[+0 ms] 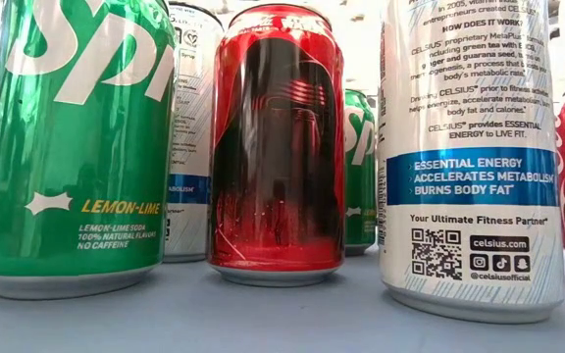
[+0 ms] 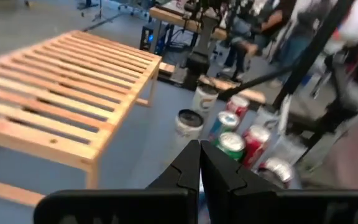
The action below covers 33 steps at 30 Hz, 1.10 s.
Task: Place canned beverage on shelf
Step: Put the top green soda can on the shelf
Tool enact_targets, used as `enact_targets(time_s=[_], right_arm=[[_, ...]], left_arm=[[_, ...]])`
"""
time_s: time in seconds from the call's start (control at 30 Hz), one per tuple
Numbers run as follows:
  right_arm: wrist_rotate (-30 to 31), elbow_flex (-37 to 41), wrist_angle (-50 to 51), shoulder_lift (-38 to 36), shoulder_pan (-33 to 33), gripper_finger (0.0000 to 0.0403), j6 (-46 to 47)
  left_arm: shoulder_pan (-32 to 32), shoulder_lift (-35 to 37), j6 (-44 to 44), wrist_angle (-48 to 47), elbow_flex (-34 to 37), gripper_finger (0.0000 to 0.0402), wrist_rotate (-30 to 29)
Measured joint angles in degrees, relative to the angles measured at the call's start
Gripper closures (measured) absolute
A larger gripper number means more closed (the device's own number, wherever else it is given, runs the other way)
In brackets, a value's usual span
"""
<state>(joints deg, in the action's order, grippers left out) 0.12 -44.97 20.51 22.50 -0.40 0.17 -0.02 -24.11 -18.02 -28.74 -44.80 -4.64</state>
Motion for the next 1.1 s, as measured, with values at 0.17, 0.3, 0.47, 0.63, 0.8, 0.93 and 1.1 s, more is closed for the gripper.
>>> enact_targets(time_s=[0.17, 0.3, 0.47, 0.63, 0.8, 0.93, 1.1], right_arm=[[0.0, 0.0, -0.2, 0.0, 0.0, 0.0403, 2.1], [0.0, 0.0, -0.2, 0.0, 0.0, 0.0403, 5.6], [1.4, 0.0, -0.3, 0.0, -0.1, 0.0403, 5.5], [5.3, 0.0, -0.3, 0.0, -0.1, 0.0403, 2.2], [6.1, 0.0, -0.3, 0.0, -0.1, 0.0403, 1.8], [6.1, 0.0, -0.2, 0.0, -0.1, 0.0403, 3.1], [6.1, 0.0, 0.1, 0.0, -0.1, 0.0403, 3.0]], left_arm=[[0.0, -1.2, -9.8, 1.8, 0.0, 0.0401, -5.8], [0.0, -2.5, -13.2, 2.8, 0.0, 0.0401, -9.8], [0.0, -4.4, -12.9, 2.5, 0.0, 0.0401, -14.0], [0.0, -6.9, -13.3, 2.5, 0.0, 0.0401, -14.1], [0.0, -10.3, -10.5, 3.0, 0.0, 0.0401, -19.1], [0.0, -12.4, -13.9, 2.4, 0.0, 0.0401, -21.6], [0.0, -15.6, -14.9, 2.7, 0.0, 0.0401, -22.3]])
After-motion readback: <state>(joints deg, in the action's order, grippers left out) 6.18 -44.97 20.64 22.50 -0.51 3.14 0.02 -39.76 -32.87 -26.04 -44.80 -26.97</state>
